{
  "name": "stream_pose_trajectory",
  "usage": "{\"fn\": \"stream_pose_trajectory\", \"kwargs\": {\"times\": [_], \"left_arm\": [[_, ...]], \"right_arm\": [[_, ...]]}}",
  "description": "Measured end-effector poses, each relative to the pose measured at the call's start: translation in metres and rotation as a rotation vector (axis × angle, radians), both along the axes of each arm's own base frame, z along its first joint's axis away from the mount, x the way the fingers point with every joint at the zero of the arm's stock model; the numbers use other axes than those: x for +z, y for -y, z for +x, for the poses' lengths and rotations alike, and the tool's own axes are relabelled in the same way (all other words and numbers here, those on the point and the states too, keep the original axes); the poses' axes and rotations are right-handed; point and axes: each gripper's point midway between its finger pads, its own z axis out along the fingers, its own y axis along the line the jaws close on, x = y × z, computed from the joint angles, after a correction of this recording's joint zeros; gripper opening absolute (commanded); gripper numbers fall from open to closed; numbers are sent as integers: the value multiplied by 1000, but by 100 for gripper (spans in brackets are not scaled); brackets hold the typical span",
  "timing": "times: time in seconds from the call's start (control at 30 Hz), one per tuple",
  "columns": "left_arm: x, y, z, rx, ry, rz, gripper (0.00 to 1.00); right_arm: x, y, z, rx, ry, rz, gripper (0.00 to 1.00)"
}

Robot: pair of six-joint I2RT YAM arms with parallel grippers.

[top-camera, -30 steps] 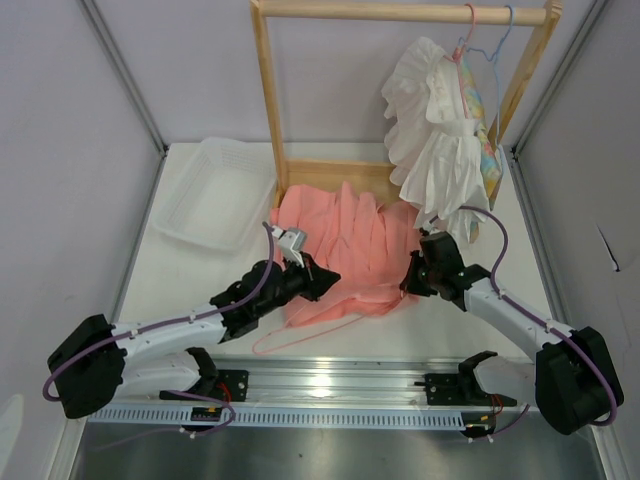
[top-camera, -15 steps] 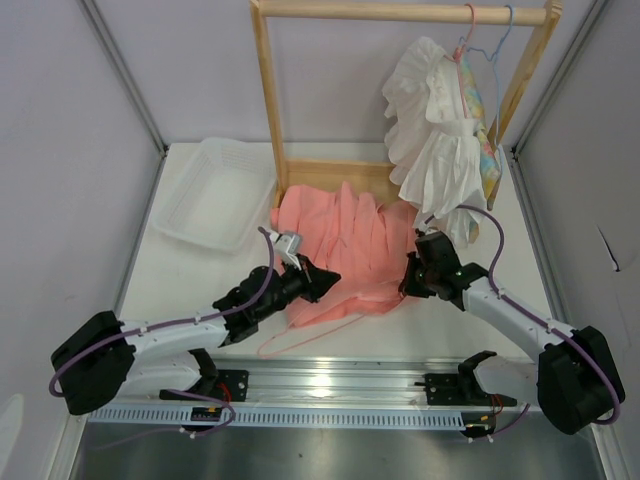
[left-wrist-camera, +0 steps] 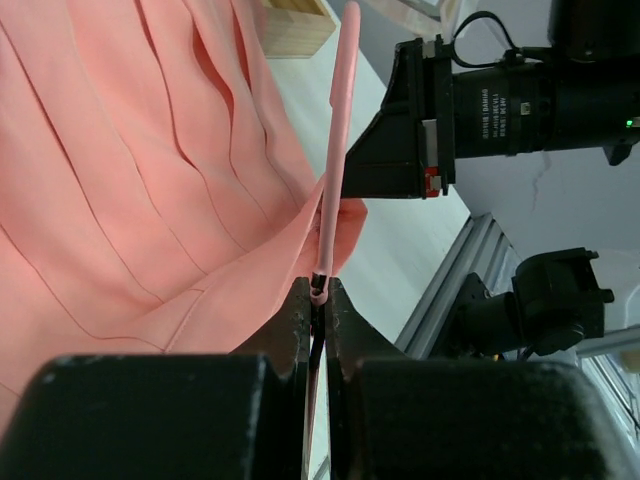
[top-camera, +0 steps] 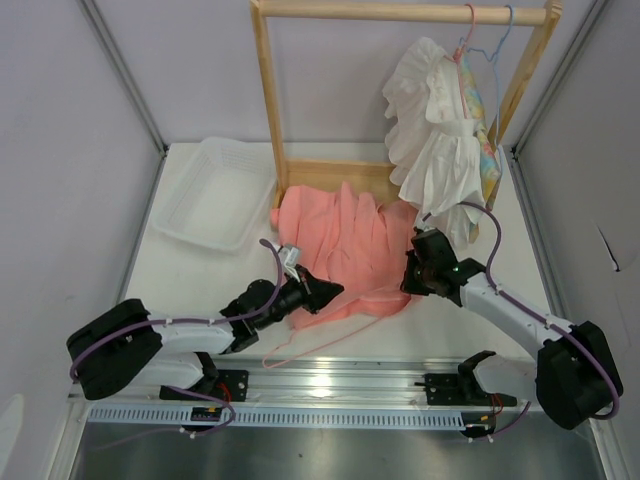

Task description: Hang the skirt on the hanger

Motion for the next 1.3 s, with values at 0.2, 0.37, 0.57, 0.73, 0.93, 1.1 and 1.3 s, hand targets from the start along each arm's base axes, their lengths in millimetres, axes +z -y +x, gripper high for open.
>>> {"fn": "stream_pose_trajectory", "kwargs": {"times": [0.2, 0.37, 0.57, 0.73, 0.93, 1.1, 1.3], "left_arm": [[5, 1, -4, -20, 30, -48, 0], [5, 4, -2, -18, 36, -73, 0], [3, 1, 2, 17, 33, -91, 0], [6, -1, 5, 36, 46, -108, 0], [2, -1, 7, 49, 36, -105, 0], [3, -2, 9, 64, 38, -108, 0], [3, -4, 11, 78, 38, -108, 0]], "right_arm": [[-1, 0, -3, 4, -6, -13, 0], [-1, 2, -4, 3, -8, -29, 0], [3, 5, -7, 0, -3, -35, 0], [7, 4, -7, 0, 6, -32, 0], [6, 7, -10, -2, -4, -44, 0], [6, 7, -11, 1, -6, -43, 0], [5, 5, -12, 9, -7, -48, 0]]}}
